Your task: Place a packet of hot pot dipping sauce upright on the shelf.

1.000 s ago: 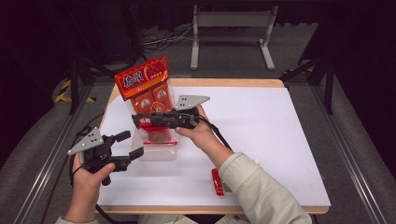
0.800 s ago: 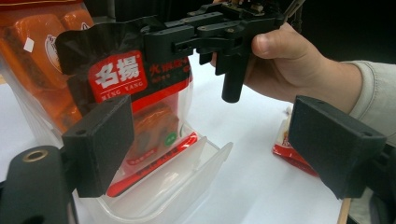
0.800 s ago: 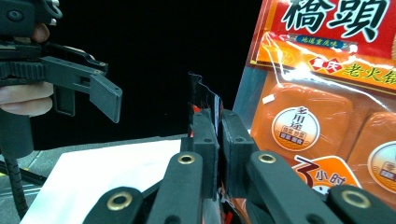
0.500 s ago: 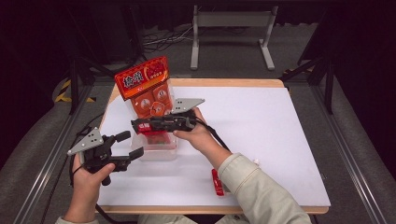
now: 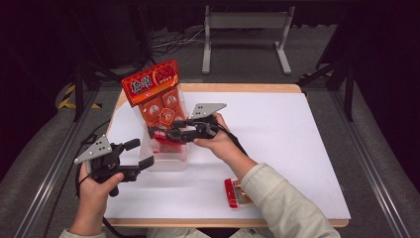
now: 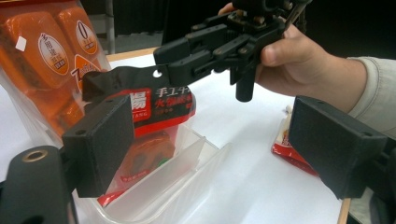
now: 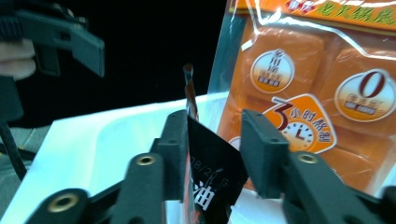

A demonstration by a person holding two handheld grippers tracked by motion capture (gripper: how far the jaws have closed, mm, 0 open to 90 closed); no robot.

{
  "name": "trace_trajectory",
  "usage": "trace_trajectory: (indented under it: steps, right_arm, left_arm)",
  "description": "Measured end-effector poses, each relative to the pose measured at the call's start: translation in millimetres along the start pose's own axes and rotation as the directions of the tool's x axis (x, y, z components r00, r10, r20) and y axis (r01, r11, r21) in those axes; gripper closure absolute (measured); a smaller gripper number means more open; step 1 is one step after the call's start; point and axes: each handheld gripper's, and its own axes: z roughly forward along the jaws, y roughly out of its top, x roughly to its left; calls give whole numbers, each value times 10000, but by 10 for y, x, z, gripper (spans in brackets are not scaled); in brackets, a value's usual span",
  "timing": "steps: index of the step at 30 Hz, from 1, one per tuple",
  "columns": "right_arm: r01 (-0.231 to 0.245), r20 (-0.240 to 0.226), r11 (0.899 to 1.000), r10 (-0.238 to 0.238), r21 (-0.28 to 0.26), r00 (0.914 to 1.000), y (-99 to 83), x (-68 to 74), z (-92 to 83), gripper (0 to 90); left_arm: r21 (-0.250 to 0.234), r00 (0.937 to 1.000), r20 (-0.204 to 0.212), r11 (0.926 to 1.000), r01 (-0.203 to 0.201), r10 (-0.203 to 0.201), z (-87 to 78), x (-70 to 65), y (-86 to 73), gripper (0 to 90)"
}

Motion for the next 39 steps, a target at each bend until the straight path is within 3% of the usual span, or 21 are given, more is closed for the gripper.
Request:
trace_trajectory:
  steps: [3,11,15,25,27,29,33,39]
  right_arm:
    - [-504,-56,9986,504,-140,9987,12,-14,-40,517]
    - [-530,63,9984,532,-209,9986,27,17,-133,453]
    - [-772,151,9967,775,-232,9969,67,48,-297,440]
    - [-694,511,9970,712,-353,9962,80,119,-683,344]
    - [-683,585,9964,712,-512,9957,67,143,-858,379]
    - [-720,557,9962,748,-498,9956,63,153,-918,389]
    - [-815,747,9964,829,-212,9938,50,189,-1177,367]
    - [-1045,1601,9942,1073,-255,9813,-17,171,-1577,283]
  left_arm:
    - [14,10000,6,10000,4,-4,4,3,-1,154]
    - [-4,10000,22,10000,32,-32,6,10,0,154]
    - [39,10000,41,10000,26,-26,23,5,-2,154]
    - [127,9999,145,9999,10,-11,66,-4,11,154]
    - [124,9998,195,9999,-32,29,74,-12,20,154]
    - [133,9998,191,9999,-34,32,77,-14,21,154]
    - [194,9997,243,9998,-65,61,102,-18,21,153]
    - [176,9996,280,9998,-85,80,121,-28,28,151]
